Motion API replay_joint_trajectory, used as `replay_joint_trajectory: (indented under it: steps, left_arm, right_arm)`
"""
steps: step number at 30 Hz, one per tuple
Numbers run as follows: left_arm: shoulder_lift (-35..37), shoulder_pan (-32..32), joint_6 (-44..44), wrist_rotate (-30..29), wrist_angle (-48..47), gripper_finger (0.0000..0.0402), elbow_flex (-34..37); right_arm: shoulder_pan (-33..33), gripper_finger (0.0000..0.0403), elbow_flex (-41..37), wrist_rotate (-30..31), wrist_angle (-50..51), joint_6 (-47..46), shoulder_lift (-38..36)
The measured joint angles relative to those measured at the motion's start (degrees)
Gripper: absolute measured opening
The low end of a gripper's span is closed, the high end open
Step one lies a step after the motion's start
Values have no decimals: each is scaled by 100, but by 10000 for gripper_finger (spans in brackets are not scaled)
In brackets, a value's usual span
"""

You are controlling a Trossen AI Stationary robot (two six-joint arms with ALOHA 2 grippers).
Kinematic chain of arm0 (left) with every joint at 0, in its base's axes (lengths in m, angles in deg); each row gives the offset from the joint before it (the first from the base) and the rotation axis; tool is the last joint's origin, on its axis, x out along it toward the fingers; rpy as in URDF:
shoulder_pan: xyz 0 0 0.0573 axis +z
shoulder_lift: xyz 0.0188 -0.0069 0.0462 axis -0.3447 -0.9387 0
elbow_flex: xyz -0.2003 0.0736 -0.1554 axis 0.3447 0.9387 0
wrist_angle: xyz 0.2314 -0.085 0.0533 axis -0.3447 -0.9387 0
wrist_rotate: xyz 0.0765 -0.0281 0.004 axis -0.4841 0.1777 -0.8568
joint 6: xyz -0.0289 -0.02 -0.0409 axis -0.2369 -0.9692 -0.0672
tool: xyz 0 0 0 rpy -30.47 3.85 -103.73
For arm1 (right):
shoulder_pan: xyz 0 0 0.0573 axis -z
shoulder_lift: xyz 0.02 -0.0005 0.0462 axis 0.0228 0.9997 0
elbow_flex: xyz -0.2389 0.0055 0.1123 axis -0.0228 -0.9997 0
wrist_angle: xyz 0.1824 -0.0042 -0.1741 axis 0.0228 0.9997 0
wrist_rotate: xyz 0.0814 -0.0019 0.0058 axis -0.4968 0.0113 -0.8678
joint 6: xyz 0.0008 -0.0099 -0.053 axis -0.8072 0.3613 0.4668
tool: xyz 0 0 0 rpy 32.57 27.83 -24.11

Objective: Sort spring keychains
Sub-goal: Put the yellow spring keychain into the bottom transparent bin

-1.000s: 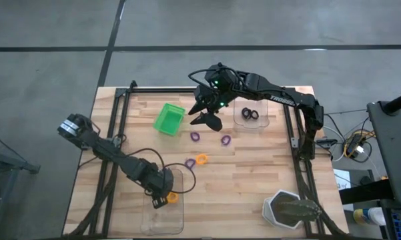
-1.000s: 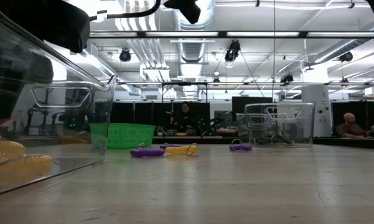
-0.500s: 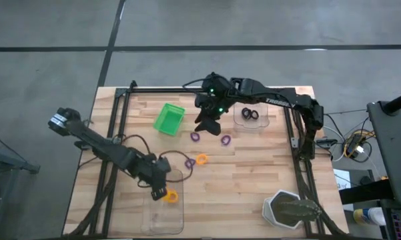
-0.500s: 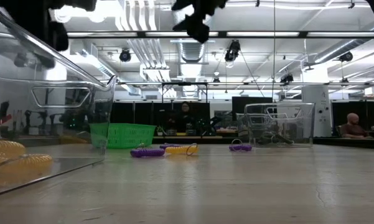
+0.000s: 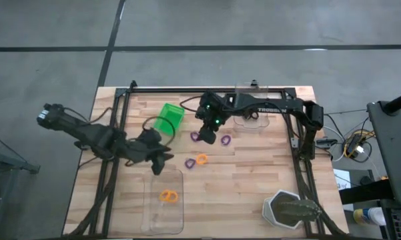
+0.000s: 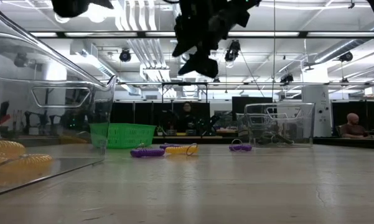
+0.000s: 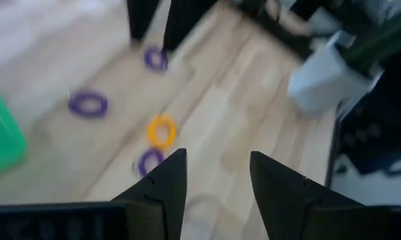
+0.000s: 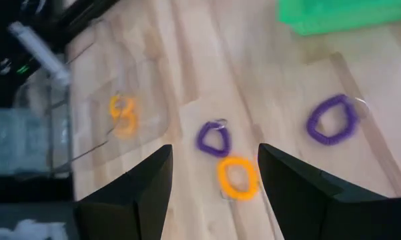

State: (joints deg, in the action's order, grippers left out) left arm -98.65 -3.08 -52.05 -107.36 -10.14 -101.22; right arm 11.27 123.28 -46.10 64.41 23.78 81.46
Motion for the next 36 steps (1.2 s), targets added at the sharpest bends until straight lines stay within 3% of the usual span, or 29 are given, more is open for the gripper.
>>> replay_joint_trajectory:
  steps: [8, 15, 24, 36]
  left_arm:
    - [245, 6, 537, -712, 361, 155, -435]
    - [279, 11, 978, -995, 518, 155, -782]
    - [284, 15, 1547, -1469, 549, 155, -1250]
    - [284, 15, 1706, -1564, 526, 155, -1315]
  right_arm:
    - [-129, 215, -392, 858, -121, -478, 0]
    - [-334, 215, -525, 1401, -75, -668, 26]
    - [-566, 215, -1018, 1426, -172, -676, 33]
    - [-861, 215, -1551, 1418, -913, -846, 35]
